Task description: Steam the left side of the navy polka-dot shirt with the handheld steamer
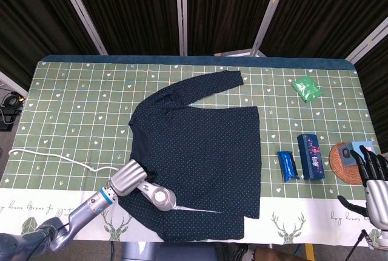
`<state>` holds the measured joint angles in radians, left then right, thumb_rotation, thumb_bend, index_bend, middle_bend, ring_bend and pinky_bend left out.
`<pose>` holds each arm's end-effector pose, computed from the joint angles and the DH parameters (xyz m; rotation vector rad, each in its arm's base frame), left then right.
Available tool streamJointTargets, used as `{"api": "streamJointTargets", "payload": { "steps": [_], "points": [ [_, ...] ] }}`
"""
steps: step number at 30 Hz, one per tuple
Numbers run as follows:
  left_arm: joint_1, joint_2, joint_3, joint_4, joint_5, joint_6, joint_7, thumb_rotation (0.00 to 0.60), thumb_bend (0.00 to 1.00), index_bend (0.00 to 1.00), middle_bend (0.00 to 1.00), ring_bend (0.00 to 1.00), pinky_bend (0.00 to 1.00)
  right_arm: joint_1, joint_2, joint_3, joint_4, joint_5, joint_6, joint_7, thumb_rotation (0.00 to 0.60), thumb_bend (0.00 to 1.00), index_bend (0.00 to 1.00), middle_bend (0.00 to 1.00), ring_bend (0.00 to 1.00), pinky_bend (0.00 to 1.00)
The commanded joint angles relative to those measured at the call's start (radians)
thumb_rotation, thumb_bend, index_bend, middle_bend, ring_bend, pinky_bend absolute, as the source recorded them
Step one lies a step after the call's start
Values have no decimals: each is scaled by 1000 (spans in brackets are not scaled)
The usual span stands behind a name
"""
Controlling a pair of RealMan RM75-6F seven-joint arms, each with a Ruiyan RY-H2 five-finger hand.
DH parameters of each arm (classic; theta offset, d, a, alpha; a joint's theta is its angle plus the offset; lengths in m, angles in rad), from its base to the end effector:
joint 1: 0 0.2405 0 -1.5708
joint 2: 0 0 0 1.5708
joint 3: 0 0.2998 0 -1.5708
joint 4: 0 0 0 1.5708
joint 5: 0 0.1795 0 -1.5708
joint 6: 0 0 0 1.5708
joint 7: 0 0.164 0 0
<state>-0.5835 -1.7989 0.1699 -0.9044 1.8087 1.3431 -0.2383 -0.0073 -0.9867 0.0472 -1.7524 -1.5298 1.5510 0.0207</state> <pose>-0.2212 0.2902 -0.0622 -2.2019 -0.7267 -1.2463 -0.3247 -0.1698 0.2469 1.3187 -0.9191 0.9170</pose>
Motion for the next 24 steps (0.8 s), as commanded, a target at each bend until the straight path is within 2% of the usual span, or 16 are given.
{"api": "streamJointTargets", "payload": {
  "steps": [1,24],
  "points": [
    [0,6,-2,1,-1,-1,4,600,522,969,878,791,1000,0,0,0,0,0,0,0,600,0,0,0,0,0],
    [46,56,-16,114,-42,30,-70,600,522,969,878,791,1000,1,-1,0,-5,-4,1,-5,600,0,0,0,0,0]
  ]
}}
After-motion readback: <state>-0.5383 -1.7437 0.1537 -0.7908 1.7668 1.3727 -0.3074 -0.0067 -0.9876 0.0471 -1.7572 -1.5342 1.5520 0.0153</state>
